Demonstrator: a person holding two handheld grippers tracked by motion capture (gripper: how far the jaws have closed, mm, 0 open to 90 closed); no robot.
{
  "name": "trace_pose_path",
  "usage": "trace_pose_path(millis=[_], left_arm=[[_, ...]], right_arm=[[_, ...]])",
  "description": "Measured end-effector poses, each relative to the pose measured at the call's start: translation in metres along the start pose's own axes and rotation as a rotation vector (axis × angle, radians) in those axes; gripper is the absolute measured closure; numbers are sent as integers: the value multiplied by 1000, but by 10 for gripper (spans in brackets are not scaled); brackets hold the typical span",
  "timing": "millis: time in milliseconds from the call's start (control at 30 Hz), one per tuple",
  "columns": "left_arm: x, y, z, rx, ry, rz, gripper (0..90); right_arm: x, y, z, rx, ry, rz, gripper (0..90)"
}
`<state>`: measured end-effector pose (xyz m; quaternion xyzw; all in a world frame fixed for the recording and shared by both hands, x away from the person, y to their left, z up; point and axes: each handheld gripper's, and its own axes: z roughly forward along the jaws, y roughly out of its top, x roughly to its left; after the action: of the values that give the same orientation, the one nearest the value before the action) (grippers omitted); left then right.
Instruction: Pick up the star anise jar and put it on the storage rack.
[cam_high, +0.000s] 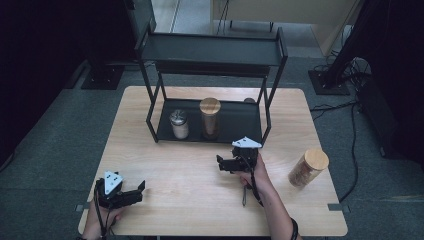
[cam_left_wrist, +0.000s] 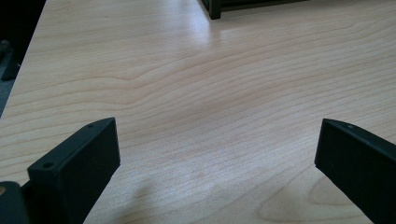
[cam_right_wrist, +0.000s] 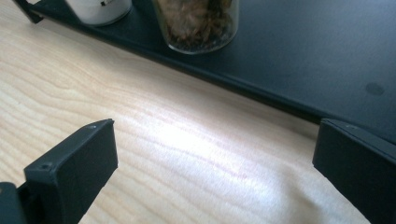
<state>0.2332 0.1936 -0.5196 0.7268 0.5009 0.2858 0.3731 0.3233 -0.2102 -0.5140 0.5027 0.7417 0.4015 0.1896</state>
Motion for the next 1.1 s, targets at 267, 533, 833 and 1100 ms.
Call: trace_pose_path(millis=[267,533,833,1100], left_arm=[[0,0,0,1,0,1,4],[0,0,0,1,-2,2,3],[0,0,1,6,-4,6,4],[0,0,1,8,-4,8,4]], right_arm=[[0,-8,-2,8,4,-2,0],[0,-16,-6,17,-3,-21,0],[1,-23,-12,14,-4,-24,0],[0,-26,-17,13,-6,-27,0]])
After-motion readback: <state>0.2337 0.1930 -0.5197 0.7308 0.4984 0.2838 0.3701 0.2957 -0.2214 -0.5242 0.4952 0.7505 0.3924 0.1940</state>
